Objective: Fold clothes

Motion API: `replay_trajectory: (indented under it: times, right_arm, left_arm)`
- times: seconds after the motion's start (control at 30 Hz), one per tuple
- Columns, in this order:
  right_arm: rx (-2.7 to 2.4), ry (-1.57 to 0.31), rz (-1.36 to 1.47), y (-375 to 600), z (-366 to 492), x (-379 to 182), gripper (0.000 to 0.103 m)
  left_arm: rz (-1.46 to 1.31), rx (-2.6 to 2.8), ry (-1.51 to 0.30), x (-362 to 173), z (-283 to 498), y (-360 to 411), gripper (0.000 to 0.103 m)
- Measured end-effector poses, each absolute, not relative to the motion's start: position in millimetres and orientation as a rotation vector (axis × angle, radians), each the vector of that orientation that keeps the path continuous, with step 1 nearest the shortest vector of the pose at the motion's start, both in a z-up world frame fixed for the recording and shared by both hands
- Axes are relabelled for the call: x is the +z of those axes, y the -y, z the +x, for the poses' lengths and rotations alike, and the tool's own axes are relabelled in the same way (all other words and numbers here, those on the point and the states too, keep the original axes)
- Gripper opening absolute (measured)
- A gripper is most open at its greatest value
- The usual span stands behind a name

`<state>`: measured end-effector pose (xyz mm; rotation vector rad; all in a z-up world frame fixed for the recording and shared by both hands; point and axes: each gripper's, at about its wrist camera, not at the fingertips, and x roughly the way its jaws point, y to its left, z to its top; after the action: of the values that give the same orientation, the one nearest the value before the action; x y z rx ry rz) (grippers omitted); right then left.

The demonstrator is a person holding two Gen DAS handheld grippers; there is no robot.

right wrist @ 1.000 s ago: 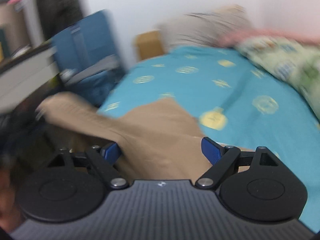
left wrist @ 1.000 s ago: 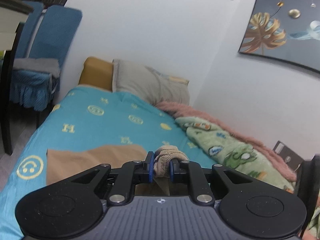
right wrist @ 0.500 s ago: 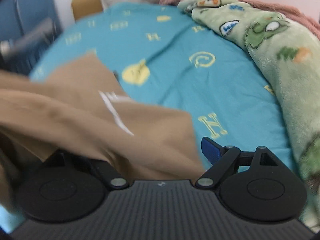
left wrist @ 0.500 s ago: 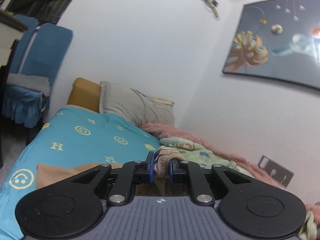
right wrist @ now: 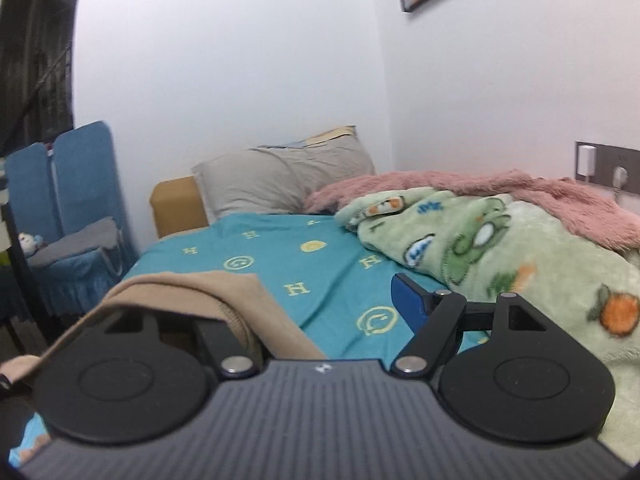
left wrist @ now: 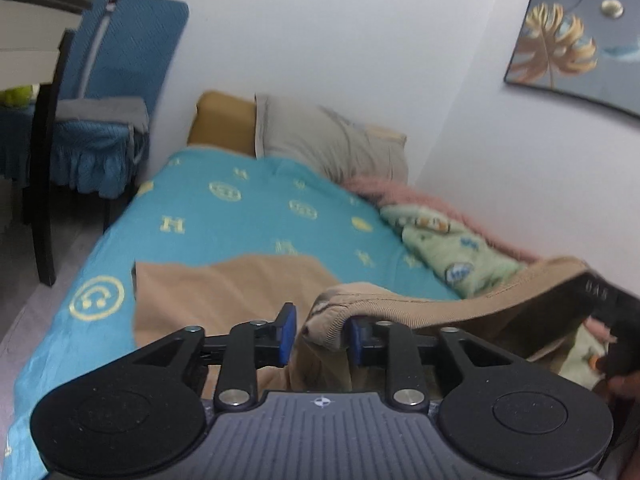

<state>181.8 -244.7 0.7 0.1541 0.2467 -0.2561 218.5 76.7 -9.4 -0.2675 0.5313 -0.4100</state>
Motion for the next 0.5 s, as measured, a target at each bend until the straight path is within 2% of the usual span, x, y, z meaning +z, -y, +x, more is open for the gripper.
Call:
replay_trajectory:
  times: [0.03,0.07,0.13,0.2,0.5]
  right_arm:
    - [-0.25,-0.25,0.148,242.8,184.0,0.8,0.075]
    - [-0.242,-0.255,0.143,241.5,186.2,1.0,0.075]
    - [-0.226,-0.26,0.139,239.7,188.4,1.3,0.075]
    - [-0.205,-0.267,0.142,238.3,187.7,4.6,0.075]
    - [-0.167,-0.341,0.151,243.5,199.5,1.0,0.075]
  left_arm:
    - [-0.26,-0.418,-0.535,-10.7,217.3,-76.0,0.051]
    - [-0.249,-0.428,-0.538,-11.9,216.5,-74.2,0.057]
    - [-0.209,-0.452,-0.545,-13.8,215.6,-66.2,0.08]
    - [-0.161,-0.453,-0.546,-17.7,213.1,-54.9,0.086]
    - [0.012,-0.558,-0.481,-29.8,194.1,-4.2,0.096]
